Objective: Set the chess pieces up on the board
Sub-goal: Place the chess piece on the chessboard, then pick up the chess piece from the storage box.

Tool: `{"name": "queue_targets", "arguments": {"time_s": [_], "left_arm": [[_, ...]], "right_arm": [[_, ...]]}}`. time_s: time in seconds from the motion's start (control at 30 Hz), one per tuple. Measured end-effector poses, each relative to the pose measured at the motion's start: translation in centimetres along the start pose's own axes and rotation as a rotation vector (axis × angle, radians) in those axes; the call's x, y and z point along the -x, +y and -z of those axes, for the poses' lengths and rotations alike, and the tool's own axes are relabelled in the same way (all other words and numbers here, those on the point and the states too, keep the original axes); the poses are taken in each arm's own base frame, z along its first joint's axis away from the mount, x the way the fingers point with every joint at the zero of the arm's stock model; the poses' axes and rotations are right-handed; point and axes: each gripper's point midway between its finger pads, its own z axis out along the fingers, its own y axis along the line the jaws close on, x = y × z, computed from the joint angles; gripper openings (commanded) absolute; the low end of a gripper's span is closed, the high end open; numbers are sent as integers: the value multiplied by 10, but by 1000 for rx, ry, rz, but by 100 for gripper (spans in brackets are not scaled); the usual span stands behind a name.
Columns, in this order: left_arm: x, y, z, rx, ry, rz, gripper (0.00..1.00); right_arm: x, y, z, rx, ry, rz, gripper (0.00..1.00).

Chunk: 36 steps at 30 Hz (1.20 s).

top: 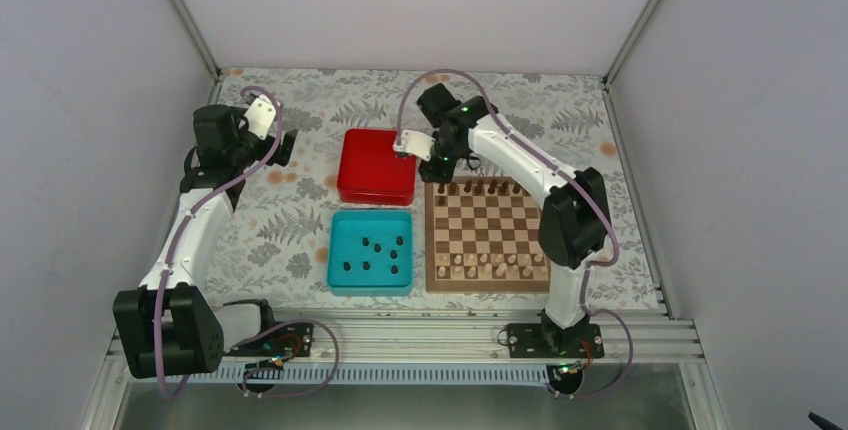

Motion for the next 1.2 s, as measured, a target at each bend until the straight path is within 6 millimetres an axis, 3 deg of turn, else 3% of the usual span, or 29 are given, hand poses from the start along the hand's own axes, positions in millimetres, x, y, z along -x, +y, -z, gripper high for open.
{"name": "queue_targets", "arguments": {"time_s": [0.13, 0.27, 0.4, 0.53, 0.8, 1.2], "left_arm": [[0, 0, 0, -1, 0, 0, 100], [0, 0, 0, -1, -1, 0, 100], [0, 0, 0, -1, 0, 0, 100], [0, 0, 0, -1, 0, 0, 100], [0, 0, 0, -1, 0, 0, 100], [0, 0, 0, -1, -1, 0, 100]], "right_arm": [[36, 33, 14, 4, -42, 99, 29], [66, 92, 10, 54, -50, 237, 29], [82, 138, -11, 107, -21, 339, 29], [86, 161, -46, 151, 40, 386, 30], [71, 164, -100, 155, 162, 407, 35], [72, 155, -111, 112, 173, 416, 37]]}}
